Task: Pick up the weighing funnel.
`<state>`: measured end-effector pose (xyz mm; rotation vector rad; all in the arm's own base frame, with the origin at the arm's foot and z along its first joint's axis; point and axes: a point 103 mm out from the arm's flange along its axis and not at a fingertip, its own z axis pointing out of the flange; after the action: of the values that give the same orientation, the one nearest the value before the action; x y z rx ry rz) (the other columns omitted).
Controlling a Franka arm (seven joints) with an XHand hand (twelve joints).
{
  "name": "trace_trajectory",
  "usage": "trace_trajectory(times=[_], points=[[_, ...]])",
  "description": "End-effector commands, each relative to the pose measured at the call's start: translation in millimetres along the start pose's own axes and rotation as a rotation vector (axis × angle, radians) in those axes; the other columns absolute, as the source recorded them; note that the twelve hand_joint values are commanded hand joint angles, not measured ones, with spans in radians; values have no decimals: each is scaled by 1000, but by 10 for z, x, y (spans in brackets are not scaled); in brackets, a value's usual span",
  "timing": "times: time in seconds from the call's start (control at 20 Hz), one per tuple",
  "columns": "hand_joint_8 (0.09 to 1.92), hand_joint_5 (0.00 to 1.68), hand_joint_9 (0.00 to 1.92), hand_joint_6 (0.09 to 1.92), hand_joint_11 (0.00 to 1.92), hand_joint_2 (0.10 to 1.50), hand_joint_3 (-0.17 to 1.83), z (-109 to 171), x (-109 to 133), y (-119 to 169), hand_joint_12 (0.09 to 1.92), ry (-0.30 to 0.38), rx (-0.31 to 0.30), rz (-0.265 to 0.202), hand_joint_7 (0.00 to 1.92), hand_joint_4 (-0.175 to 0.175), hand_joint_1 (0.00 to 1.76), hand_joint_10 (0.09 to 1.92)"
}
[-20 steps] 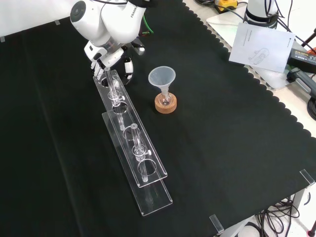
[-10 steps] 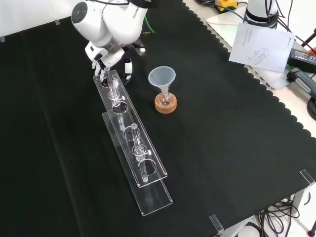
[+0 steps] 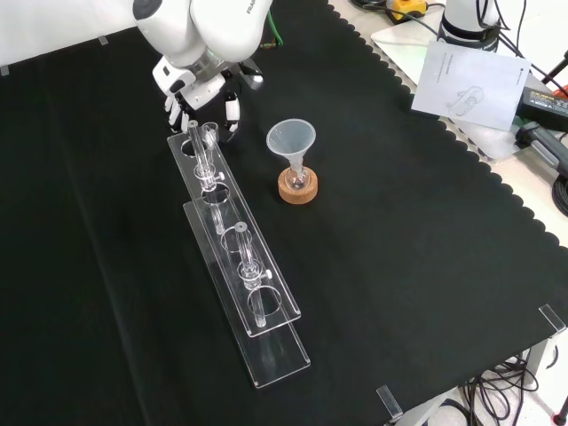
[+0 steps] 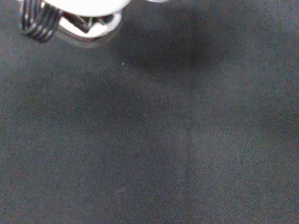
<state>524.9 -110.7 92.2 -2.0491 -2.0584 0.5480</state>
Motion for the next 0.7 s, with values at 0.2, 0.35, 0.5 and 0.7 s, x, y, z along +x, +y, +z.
trace_trajectory(times=[0.2,0.35,0.5,0.7], points=[[650,1199,785,829,574,660,711,-365,-16,-339,1218,-42,-40,30,537,175,1105,489],[650,1197,783,832,577,662,711,-514,-8,-475,1216,-61,-53,43,536,175,1104,487],[651,1195,780,834,579,662,710,-681,17,-612,1213,-79,-67,54,535,175,1104,485],[652,1193,777,837,581,664,710,-825,85,-768,1211,-92,-68,68,534,175,1103,483]])
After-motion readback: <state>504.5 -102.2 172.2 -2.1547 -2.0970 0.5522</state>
